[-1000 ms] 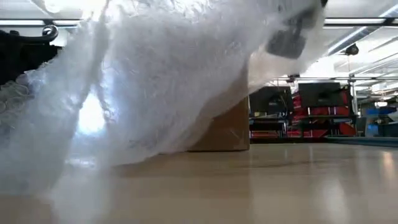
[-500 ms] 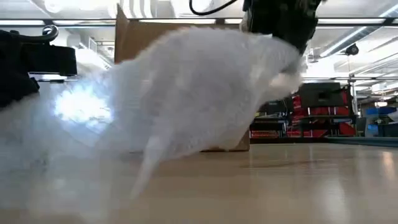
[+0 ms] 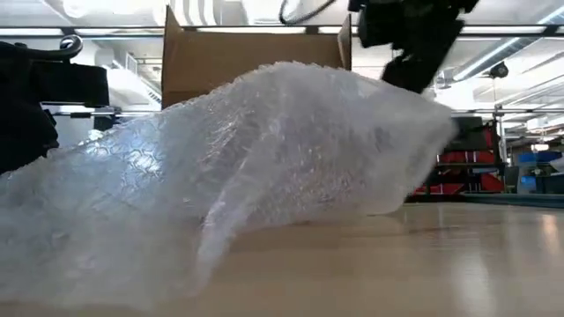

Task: Wrap mug
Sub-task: Prepare the transparent bubble wrap to wrap the gray mug

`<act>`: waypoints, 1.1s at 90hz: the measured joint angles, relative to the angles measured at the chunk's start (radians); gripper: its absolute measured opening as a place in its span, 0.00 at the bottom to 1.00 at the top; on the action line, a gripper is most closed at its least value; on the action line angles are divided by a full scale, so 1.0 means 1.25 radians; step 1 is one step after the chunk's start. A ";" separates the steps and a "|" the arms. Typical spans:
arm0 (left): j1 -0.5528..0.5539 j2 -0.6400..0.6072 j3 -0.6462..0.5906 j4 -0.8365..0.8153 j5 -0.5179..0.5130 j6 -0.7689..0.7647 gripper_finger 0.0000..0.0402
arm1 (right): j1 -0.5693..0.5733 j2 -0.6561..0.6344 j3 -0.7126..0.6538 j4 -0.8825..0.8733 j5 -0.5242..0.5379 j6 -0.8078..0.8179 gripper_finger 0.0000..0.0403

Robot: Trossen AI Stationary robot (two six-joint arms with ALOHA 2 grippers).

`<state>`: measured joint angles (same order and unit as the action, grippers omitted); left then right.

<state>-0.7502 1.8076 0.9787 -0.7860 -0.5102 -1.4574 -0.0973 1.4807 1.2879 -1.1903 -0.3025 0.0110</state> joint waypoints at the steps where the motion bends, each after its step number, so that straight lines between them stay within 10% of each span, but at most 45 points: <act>1: 0.000 0.000 0.000 0.000 0.000 0.000 0.05 | 0.001 0.000 0.001 -0.010 0.000 0.003 0.55; 75: -0.002 -0.001 0.000 0.022 -0.003 0.000 0.05 | 0.283 -0.042 -0.234 0.331 0.010 0.203 0.47; 99: -0.002 -0.001 0.001 0.024 -0.003 0.001 0.05 | 0.409 0.025 -0.247 0.703 0.015 0.217 0.46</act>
<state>-0.7521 1.8065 0.9794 -0.7558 -0.5144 -1.4567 0.4143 1.5115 0.9787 -0.3116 -0.2841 0.2817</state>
